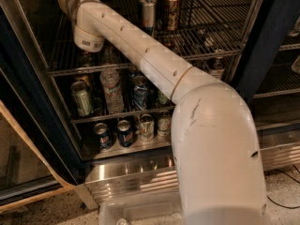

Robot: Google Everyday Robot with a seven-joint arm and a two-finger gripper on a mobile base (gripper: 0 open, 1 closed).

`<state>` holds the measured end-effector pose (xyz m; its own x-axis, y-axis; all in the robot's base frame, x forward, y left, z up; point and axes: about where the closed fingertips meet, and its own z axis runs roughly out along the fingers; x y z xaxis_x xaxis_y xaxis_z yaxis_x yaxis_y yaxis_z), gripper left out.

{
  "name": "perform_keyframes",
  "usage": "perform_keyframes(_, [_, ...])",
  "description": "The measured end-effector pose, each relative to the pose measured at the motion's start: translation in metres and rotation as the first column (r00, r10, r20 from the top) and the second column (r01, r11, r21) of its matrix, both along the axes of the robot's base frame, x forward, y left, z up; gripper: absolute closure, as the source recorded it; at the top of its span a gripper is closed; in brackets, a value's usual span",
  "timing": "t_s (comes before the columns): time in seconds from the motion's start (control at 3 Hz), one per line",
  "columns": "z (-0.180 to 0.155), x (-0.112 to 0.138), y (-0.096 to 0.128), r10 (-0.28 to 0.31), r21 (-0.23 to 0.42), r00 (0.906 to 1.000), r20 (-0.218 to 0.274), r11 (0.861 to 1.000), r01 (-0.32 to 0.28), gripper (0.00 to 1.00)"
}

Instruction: Pick 7up can from top shelf of fridge

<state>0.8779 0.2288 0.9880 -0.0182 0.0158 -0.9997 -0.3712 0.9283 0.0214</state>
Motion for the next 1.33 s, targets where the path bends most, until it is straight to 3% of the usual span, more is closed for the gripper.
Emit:
perform_keyframes(0.67, [-0.008, 0.004, 0.013, 0.034, -0.005, 0.9992, -0.022, 0.999, -0.034, 0.30])
perform_keyframes(1.0, [-0.012, 0.034, 0.028, 0.060, -0.026, 0.9976, -0.035, 0.998, -0.061, 0.31])
perform_keyframes(1.33, [-0.012, 0.034, 0.028, 0.058, -0.026, 0.9977, -0.035, 0.998, -0.059, 0.31])
